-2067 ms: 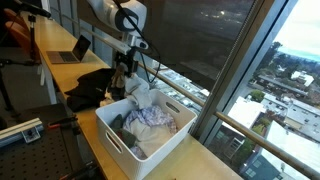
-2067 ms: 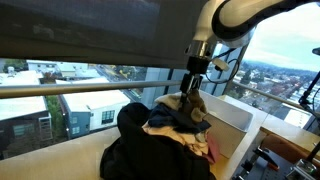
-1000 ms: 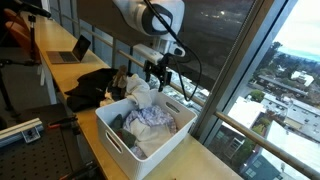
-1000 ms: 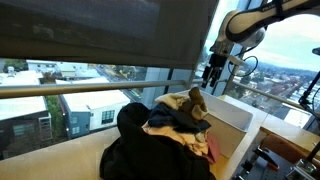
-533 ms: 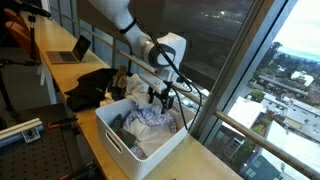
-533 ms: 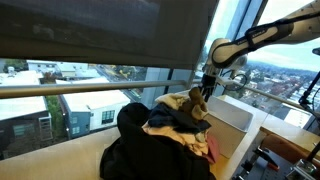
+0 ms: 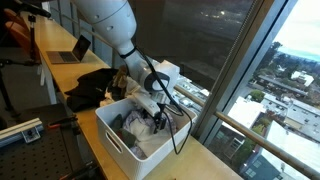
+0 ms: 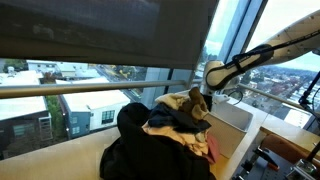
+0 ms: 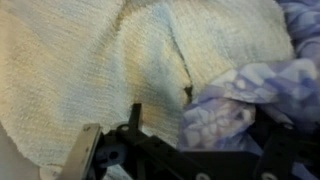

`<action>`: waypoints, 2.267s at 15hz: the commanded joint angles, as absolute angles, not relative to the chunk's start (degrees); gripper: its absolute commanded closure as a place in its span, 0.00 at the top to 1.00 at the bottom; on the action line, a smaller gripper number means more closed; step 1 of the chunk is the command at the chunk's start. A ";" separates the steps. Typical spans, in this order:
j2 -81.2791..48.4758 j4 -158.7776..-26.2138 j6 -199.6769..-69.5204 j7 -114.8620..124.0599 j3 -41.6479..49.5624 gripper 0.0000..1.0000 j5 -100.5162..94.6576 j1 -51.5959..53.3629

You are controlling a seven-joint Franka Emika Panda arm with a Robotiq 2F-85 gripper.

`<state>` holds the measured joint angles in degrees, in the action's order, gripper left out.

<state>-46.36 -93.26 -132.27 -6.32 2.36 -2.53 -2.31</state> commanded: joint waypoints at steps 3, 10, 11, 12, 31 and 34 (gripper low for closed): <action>-50.57 -93.15 -135.73 -6.23 3.45 1.00 -4.42 -2.88; -46.58 -96.41 -136.23 -5.84 2.56 0.34 -4.13 -1.68; -45.88 -96.60 -136.15 -5.89 2.54 0.28 -4.16 -1.58; -44.87 -96.84 -135.87 -6.03 2.53 0.21 -4.11 -1.61; -26.26 -96.95 -129.07 -6.69 0.63 0.00 -2.83 -1.82; -20.22 -100.00 -127.67 -6.39 -2.22 0.00 -1.44 0.19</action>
